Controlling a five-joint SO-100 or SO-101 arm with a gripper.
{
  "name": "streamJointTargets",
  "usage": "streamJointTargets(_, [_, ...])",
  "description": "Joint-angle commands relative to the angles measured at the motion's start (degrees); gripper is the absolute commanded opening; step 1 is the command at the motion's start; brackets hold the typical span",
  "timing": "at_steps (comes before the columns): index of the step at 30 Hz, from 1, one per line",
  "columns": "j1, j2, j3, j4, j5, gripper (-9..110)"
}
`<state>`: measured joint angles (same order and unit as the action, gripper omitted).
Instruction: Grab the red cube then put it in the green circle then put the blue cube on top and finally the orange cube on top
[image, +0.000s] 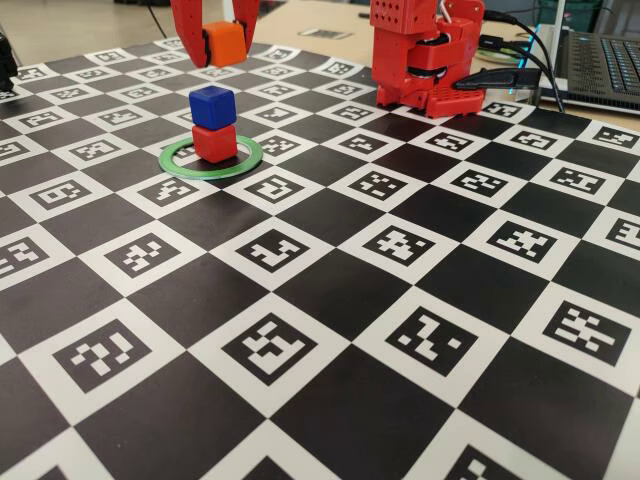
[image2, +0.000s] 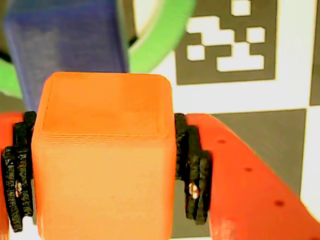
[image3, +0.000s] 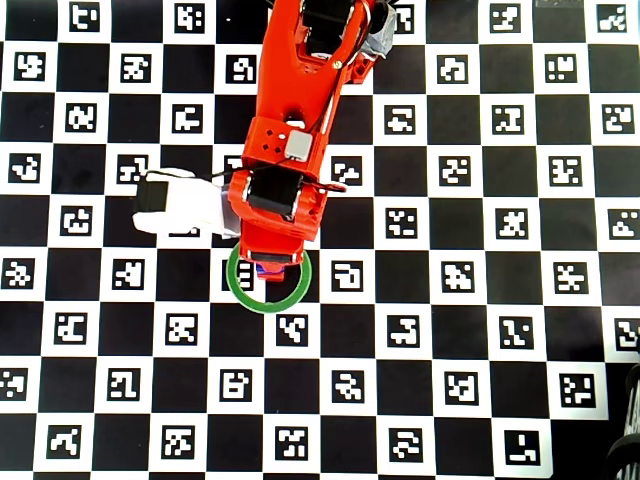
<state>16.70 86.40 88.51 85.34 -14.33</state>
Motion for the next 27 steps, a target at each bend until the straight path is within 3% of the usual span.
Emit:
streamJointTargets(1, [1.2,5.7,-0.7,-1.8,-1.1,4])
streamJointTargets(27, [1.3,6.3,4.5,-7.8,-3.8,4])
